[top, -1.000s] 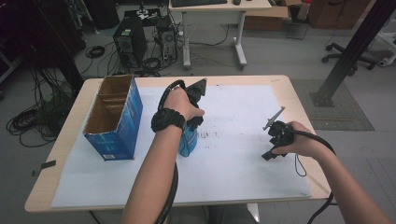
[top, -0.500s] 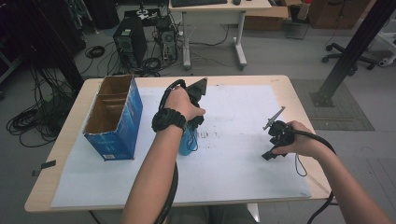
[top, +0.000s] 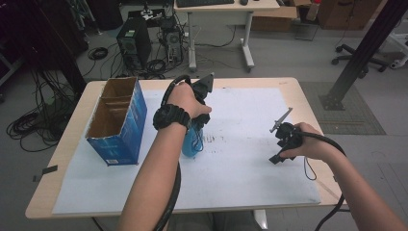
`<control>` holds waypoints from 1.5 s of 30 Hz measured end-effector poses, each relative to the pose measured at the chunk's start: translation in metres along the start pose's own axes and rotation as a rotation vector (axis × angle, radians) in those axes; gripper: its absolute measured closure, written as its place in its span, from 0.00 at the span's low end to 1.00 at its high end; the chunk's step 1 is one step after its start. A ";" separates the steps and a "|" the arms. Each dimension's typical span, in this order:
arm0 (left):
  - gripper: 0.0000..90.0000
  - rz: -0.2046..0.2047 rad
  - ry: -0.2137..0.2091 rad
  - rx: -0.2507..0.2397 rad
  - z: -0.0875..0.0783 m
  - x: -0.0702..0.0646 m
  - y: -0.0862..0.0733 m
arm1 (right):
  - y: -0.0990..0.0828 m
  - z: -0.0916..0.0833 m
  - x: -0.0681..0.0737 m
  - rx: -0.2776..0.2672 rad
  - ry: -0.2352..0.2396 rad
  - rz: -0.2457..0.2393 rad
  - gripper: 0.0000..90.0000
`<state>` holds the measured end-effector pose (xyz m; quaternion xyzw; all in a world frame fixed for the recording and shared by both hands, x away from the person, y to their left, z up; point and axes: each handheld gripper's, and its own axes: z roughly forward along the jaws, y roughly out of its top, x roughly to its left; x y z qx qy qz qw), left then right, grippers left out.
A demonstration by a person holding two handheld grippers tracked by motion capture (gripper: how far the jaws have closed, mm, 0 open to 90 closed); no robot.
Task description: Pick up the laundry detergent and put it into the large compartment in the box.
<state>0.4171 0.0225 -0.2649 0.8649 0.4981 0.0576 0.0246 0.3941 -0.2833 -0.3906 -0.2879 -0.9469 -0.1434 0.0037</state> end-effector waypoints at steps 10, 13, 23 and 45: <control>0.42 -0.014 0.015 -0.003 -0.030 0.006 -0.006 | 0.008 -0.013 0.003 -0.011 -0.002 -0.008 0.18; 0.42 -0.011 0.011 -0.001 -0.037 0.007 -0.006 | 0.009 -0.015 0.005 -0.015 -0.001 -0.011 0.18; 0.42 -0.007 0.005 -0.002 -0.066 0.012 -0.006 | 0.011 -0.020 0.008 -0.019 0.005 -0.013 0.18; 0.42 0.010 0.014 -0.015 -0.111 0.008 0.003 | 0.009 -0.032 0.011 -0.036 0.006 -0.003 0.18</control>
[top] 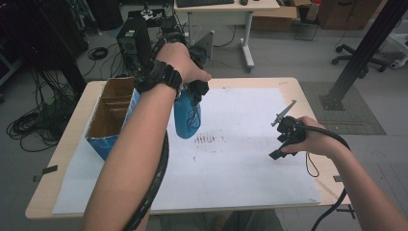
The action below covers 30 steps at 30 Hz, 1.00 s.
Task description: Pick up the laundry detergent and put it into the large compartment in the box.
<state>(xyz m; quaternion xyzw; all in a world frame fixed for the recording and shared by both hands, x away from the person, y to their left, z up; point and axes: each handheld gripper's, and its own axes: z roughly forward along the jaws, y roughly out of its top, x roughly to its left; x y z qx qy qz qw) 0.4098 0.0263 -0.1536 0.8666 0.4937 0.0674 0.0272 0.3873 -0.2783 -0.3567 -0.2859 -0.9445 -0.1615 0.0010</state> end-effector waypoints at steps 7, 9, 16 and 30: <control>0.42 -0.006 -0.001 -0.007 -0.015 -0.002 0.000 | -0.001 -0.004 0.001 -0.005 -0.003 -0.001 0.18; 0.42 -0.005 0.000 -0.004 -0.016 -0.002 0.000 | -0.001 -0.004 0.001 -0.008 -0.004 -0.001 0.18; 0.42 -0.003 0.003 -0.013 -0.029 -0.003 0.002 | -0.001 -0.007 0.001 -0.009 -0.004 -0.003 0.18; 0.42 -0.008 0.003 -0.025 -0.047 -0.002 0.006 | 0.000 -0.009 0.001 -0.012 -0.005 0.002 0.18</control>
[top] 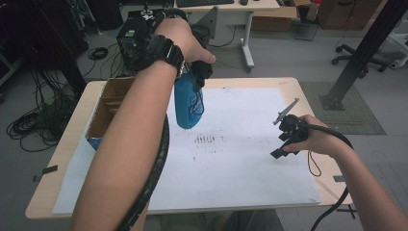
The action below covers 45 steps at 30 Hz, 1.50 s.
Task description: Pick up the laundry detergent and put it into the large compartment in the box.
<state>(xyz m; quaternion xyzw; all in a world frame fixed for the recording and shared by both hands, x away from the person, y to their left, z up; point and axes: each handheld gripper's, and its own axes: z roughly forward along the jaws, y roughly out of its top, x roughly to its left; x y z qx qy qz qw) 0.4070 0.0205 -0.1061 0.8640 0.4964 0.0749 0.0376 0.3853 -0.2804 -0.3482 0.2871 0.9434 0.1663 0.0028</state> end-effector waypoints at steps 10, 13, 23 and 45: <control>0.42 -0.017 -0.012 0.000 0.000 0.004 0.003 | 0.001 0.002 -0.001 0.002 0.005 0.003 0.18; 0.42 -0.025 -0.014 0.002 0.000 0.005 0.004 | 0.000 0.002 -0.002 0.003 0.006 0.003 0.18; 0.42 -0.068 -0.016 -0.003 -0.001 0.013 0.002 | -0.002 0.002 -0.004 0.002 0.004 0.011 0.18; 0.42 -0.172 -0.017 0.001 -0.001 0.042 -0.011 | -0.006 0.002 -0.005 0.000 0.003 0.013 0.19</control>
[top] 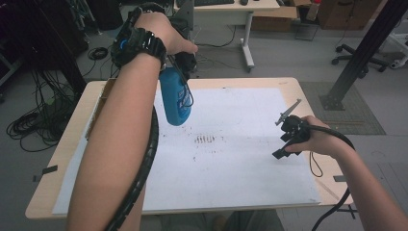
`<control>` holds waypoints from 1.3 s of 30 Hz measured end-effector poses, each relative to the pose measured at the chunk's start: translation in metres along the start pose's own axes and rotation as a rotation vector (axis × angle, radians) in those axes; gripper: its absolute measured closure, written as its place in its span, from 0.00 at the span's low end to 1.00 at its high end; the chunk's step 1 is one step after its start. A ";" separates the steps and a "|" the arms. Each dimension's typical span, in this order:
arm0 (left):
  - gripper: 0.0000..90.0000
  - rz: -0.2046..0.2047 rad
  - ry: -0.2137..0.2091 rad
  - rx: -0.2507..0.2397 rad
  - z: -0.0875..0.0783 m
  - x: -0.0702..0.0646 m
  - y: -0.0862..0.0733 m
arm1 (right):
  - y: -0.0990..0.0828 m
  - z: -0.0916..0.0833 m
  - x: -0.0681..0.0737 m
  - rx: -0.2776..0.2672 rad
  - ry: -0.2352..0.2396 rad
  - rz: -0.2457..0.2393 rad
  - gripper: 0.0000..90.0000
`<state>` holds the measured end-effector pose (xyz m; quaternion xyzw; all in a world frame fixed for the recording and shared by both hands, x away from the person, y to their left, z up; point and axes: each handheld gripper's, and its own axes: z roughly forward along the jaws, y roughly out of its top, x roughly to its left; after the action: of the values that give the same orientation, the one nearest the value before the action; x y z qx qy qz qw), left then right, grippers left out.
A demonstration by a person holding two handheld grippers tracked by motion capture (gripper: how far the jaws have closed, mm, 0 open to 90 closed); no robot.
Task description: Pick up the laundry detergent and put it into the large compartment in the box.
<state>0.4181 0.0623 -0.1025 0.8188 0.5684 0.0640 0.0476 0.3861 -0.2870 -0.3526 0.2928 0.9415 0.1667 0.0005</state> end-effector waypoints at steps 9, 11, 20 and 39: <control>0.42 -0.028 0.013 0.008 0.002 0.014 -0.004 | 0.003 0.003 0.001 0.003 0.001 -0.005 0.19; 0.42 -0.049 0.009 0.007 0.002 0.020 -0.007 | 0.003 0.003 0.001 0.004 0.002 -0.007 0.19; 0.42 -0.084 0.017 0.011 0.002 0.032 -0.011 | 0.003 0.005 0.002 0.009 0.002 -0.005 0.19; 0.42 -0.142 0.017 0.015 0.009 0.056 -0.017 | 0.003 0.006 -0.001 0.012 0.001 0.005 0.19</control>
<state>0.4231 0.1206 -0.1115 0.7761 0.6261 0.0632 0.0412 0.3891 -0.2831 -0.3575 0.2951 0.9418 0.1613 -0.0020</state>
